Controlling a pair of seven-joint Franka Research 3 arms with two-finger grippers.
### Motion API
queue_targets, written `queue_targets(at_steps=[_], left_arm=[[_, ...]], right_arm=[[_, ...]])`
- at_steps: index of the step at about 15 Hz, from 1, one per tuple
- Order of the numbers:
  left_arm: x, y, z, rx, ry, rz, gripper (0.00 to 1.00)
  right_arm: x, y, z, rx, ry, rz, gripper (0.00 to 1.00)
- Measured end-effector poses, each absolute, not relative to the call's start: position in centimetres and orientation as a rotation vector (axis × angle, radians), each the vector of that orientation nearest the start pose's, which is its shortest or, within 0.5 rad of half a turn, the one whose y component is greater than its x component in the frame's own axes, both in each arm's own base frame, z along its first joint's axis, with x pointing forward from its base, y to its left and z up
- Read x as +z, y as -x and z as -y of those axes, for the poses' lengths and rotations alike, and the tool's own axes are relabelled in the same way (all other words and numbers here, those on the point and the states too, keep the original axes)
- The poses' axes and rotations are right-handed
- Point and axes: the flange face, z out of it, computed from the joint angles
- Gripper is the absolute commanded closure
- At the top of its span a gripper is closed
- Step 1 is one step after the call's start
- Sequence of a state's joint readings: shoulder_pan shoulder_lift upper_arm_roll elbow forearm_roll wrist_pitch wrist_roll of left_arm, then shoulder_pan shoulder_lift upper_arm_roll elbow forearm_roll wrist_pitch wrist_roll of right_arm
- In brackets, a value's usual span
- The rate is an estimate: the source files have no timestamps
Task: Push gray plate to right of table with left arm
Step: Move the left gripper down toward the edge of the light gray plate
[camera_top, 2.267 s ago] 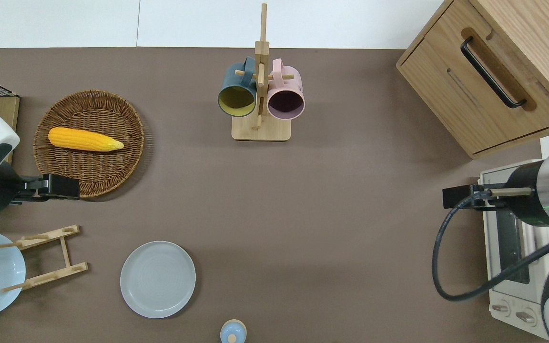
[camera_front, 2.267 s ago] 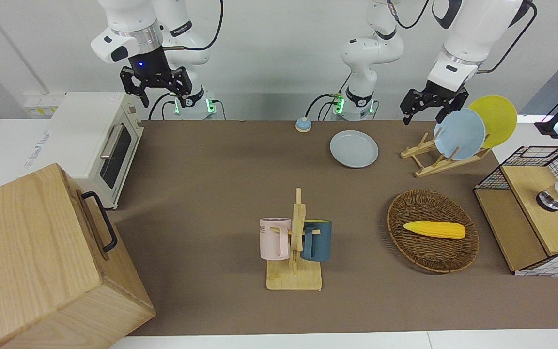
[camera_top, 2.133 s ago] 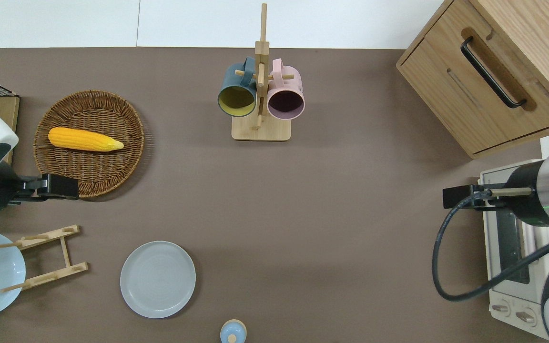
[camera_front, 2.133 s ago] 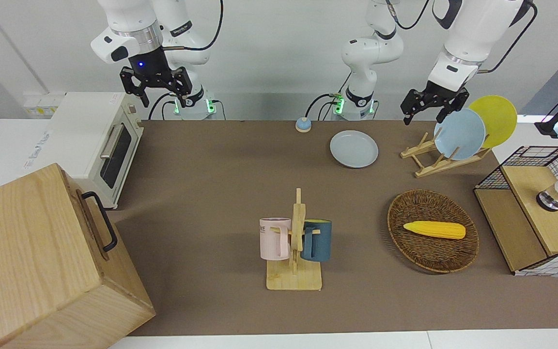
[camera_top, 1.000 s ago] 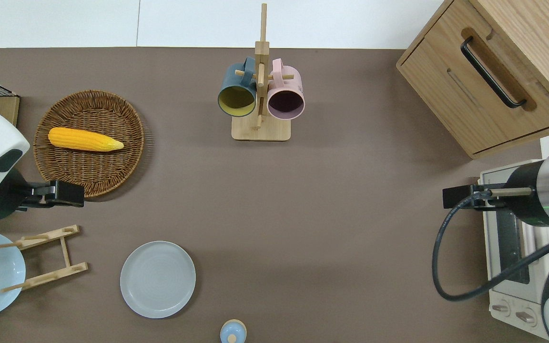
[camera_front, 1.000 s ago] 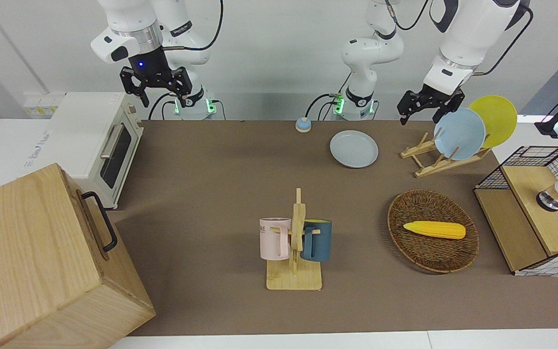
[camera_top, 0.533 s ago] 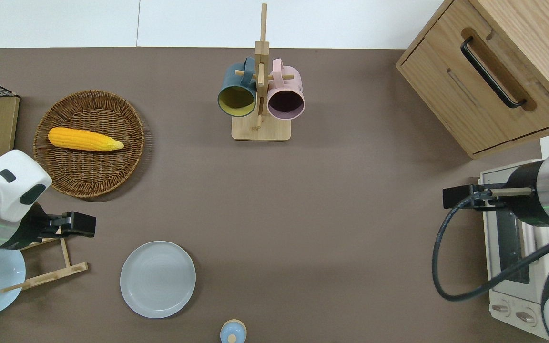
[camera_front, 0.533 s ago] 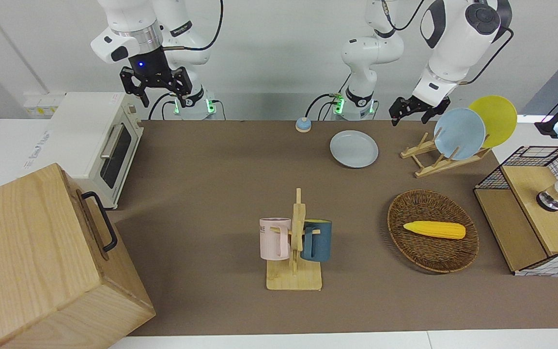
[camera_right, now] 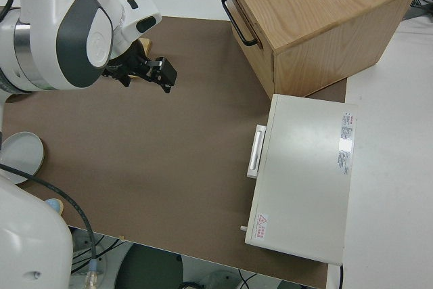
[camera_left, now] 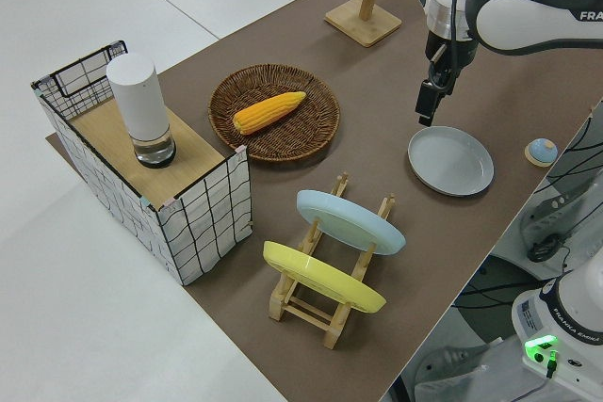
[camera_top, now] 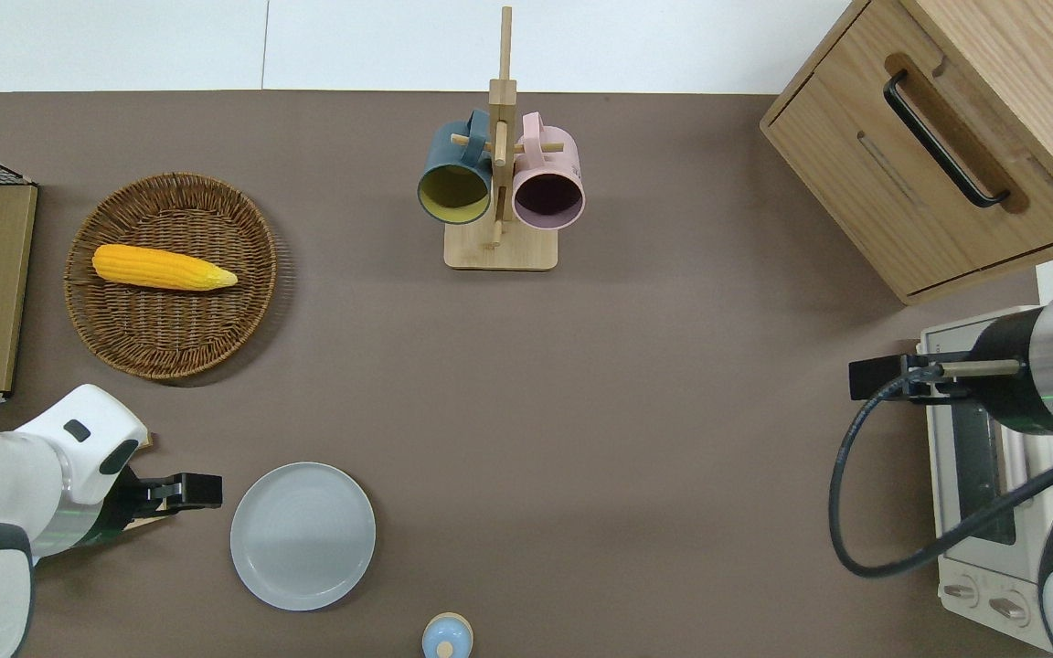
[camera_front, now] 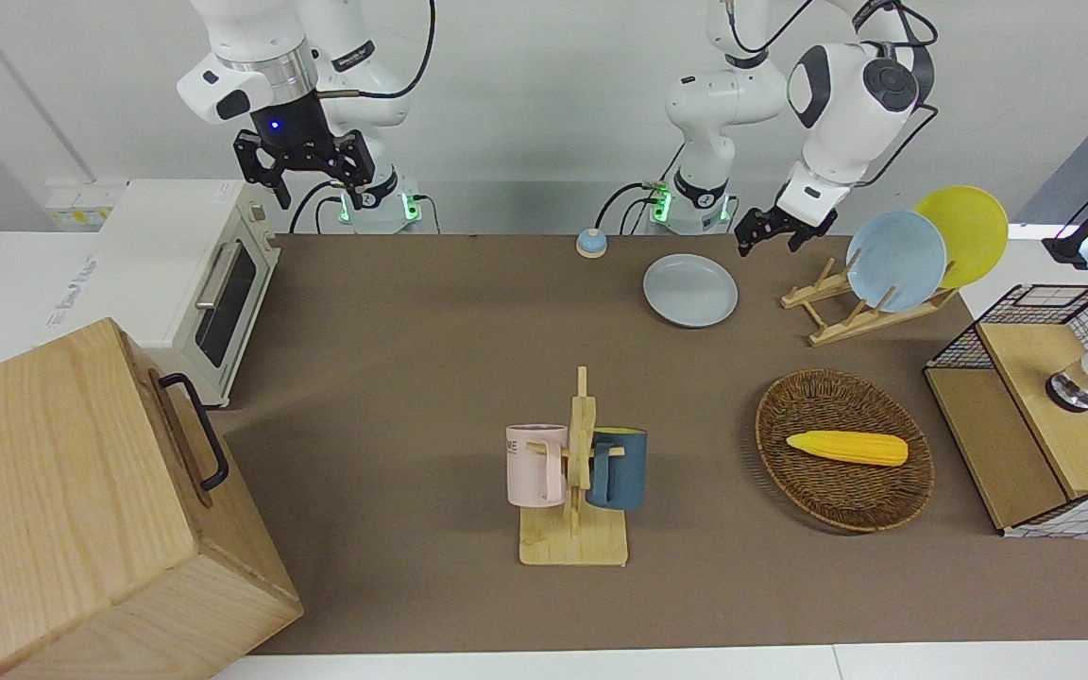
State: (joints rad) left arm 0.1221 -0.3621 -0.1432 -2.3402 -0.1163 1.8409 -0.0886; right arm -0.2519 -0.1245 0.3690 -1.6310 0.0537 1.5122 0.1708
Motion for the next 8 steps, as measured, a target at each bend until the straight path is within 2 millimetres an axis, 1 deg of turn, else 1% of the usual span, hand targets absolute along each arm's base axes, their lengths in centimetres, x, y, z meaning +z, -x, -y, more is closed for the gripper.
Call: queue_targets(at_steps=[2, 3, 8], left_arm=[[44.9, -41.4, 1.8, 0.215, 3.185, 0.209, 0.01], [43.8, -41.0, 1.5, 0.214, 3.187, 0.224, 0.01], [40.6, -39.8, 1.0, 0.246, 3.185, 0.251, 0.01]], right_arm=[[65.3, -50.6, -7.9, 0.006, 3.132, -0.083, 0.005], [65.3, -50.6, -7.9, 0.006, 3.132, -0.083, 0.005], [65.3, -50.6, -7.9, 0.006, 3.132, -0.083, 0.005]])
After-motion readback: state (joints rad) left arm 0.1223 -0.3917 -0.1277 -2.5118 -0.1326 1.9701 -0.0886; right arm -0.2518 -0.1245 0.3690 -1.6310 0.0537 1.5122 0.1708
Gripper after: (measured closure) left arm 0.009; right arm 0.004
